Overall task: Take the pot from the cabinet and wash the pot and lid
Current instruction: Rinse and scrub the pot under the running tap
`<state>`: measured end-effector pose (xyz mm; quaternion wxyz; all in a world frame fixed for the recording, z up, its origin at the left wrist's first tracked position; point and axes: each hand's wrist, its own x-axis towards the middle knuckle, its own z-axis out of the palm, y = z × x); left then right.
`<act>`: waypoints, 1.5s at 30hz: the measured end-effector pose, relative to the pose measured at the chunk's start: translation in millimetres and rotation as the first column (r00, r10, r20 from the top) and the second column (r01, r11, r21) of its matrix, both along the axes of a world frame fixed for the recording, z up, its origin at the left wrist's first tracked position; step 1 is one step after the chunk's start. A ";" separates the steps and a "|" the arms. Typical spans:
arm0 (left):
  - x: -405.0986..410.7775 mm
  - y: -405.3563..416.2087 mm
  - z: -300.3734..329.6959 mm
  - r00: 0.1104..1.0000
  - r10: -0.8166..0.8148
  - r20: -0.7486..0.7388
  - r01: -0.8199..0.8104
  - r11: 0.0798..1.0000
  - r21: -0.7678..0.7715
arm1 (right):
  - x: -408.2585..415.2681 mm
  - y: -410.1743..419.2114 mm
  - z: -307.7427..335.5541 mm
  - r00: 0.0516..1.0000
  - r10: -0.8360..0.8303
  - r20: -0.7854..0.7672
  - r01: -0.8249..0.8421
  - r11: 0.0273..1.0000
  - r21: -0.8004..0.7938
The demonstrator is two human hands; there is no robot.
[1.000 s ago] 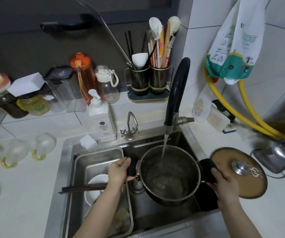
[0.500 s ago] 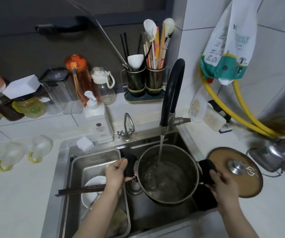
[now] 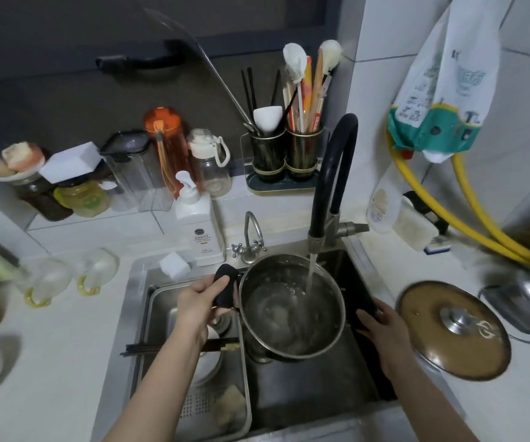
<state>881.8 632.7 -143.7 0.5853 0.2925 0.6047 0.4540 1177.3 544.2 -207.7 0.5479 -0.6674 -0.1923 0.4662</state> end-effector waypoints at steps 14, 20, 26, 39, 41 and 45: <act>0.5 -8.6 15.3 0.991 -0.040 -0.129 0.052 0.994 0.092 | -19.9 37.1 -13.9 0.929 0.307 0.206 -0.253 0.935 -0.250; 44.0 -13.3 13.6 0.958 -0.152 -0.245 0.207 0.954 0.218 | -10.2 40.7 7.4 0.940 0.323 0.112 -0.308 0.942 -0.134; 84.6 -5.7 -2.8 0.856 -0.275 -0.438 0.398 0.891 0.219 | -11.2 55.5 43.8 0.886 0.396 0.241 -0.418 0.907 0.044; 130.8 9.5 -10.0 0.890 -0.362 -0.278 0.432 0.864 0.257 | -18.5 68.7 60.3 0.824 0.485 0.293 -0.534 0.838 0.116; 128.5 12.5 -9.0 0.893 -0.370 -0.255 0.433 0.862 0.263 | -14.7 69.2 61.0 0.816 0.510 0.273 -0.556 0.822 0.125; 122.3 14.9 -6.2 0.898 -0.379 -0.222 0.430 0.860 0.273 | -13.2 72.3 64.4 0.778 0.567 0.270 -0.610 0.785 0.111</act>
